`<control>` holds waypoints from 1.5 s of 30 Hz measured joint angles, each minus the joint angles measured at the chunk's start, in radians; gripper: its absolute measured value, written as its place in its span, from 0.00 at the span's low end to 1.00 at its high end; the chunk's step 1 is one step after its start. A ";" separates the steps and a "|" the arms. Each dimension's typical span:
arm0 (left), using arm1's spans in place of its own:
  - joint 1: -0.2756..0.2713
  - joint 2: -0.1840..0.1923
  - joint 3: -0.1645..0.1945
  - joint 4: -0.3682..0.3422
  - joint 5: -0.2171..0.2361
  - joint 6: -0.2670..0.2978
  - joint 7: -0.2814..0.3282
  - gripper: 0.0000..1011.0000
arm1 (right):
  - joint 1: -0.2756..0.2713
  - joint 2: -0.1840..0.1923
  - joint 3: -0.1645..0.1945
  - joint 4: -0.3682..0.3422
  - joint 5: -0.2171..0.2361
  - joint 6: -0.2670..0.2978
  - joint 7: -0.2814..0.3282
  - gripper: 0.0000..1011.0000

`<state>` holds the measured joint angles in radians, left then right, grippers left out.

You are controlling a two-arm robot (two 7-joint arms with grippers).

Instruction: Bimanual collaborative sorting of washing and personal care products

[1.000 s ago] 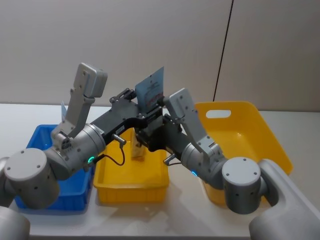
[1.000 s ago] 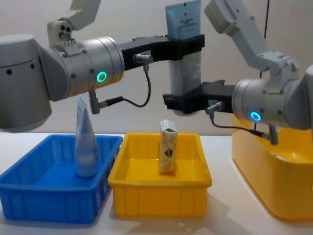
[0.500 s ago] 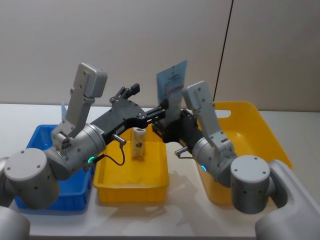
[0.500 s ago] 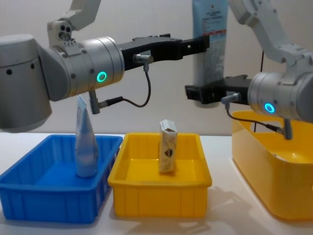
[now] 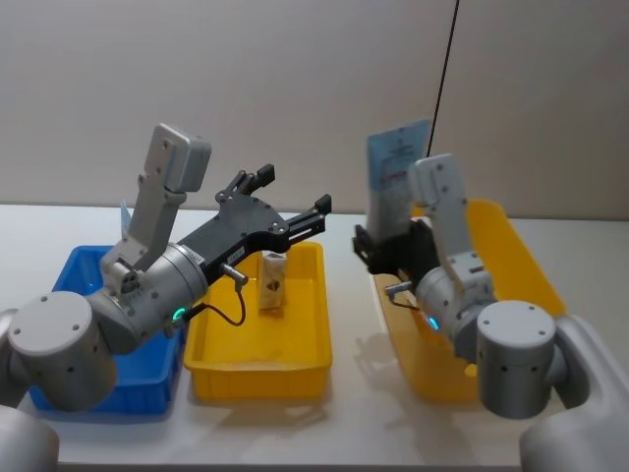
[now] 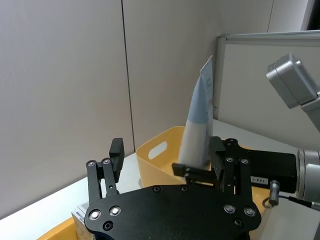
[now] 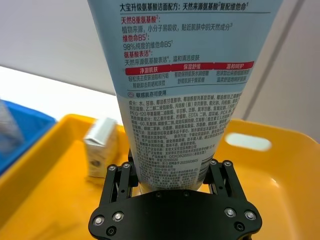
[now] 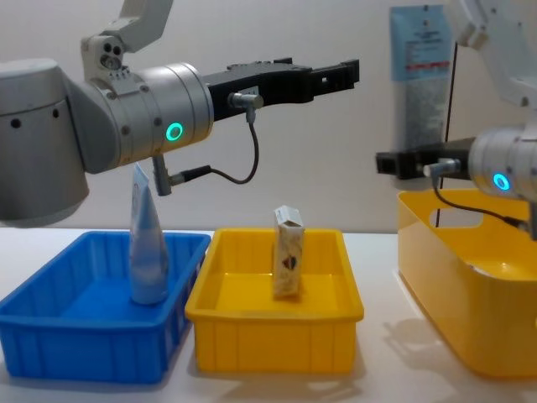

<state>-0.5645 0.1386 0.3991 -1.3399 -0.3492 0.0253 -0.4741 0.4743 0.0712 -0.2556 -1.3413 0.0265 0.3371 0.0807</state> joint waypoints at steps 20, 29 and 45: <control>0.000 0.000 0.000 0.000 0.000 0.000 0.000 0.99 | 0.025 0.015 0.113 0.016 -0.042 0.222 -0.139 0.63; 0.000 0.000 0.000 0.000 0.000 0.000 0.000 0.99 | 0.045 0.027 0.120 0.049 -0.059 0.260 -0.144 0.63; 0.000 0.000 0.000 0.000 0.000 0.000 0.000 0.99 | 0.055 0.037 0.115 0.060 -0.080 0.283 -0.128 0.95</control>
<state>-0.5645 0.1387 0.3990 -1.3398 -0.3492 0.0253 -0.4741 0.5291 0.1080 -0.1407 -1.2809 -0.0540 0.6205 -0.0470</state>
